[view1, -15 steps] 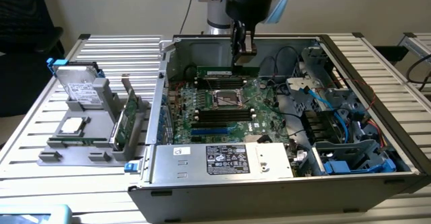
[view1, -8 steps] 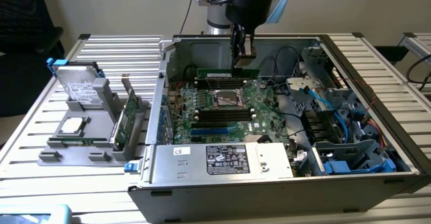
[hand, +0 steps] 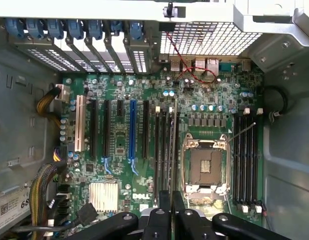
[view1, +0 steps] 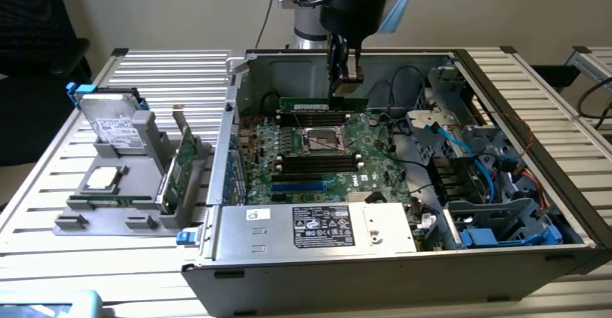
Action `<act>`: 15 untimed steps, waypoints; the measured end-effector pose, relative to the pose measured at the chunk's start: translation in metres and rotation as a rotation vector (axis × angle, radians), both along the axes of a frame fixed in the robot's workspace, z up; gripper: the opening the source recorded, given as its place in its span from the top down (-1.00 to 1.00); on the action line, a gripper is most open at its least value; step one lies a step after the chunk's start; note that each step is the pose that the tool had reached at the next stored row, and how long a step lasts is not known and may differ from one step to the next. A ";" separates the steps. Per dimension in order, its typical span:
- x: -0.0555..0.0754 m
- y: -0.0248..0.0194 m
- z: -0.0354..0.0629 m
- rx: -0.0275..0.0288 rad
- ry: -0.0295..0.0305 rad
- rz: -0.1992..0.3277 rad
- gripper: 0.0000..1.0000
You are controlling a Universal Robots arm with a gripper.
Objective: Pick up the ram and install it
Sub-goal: 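Insert the ram into the slot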
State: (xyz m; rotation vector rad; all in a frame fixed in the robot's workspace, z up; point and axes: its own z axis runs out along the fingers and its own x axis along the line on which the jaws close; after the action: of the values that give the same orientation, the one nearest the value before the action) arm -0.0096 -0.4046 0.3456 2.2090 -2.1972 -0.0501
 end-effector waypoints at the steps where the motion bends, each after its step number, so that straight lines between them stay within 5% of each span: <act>1: 0.000 0.0001 -0.0002 0.0000 0.0000 0.000 0.73; 15: 0.000 0.0071 -0.0120 -0.0124 -0.0001 0.001 0.73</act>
State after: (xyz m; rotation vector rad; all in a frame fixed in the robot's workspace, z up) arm -0.0096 -0.3975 0.3336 2.2043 -2.1898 -0.0362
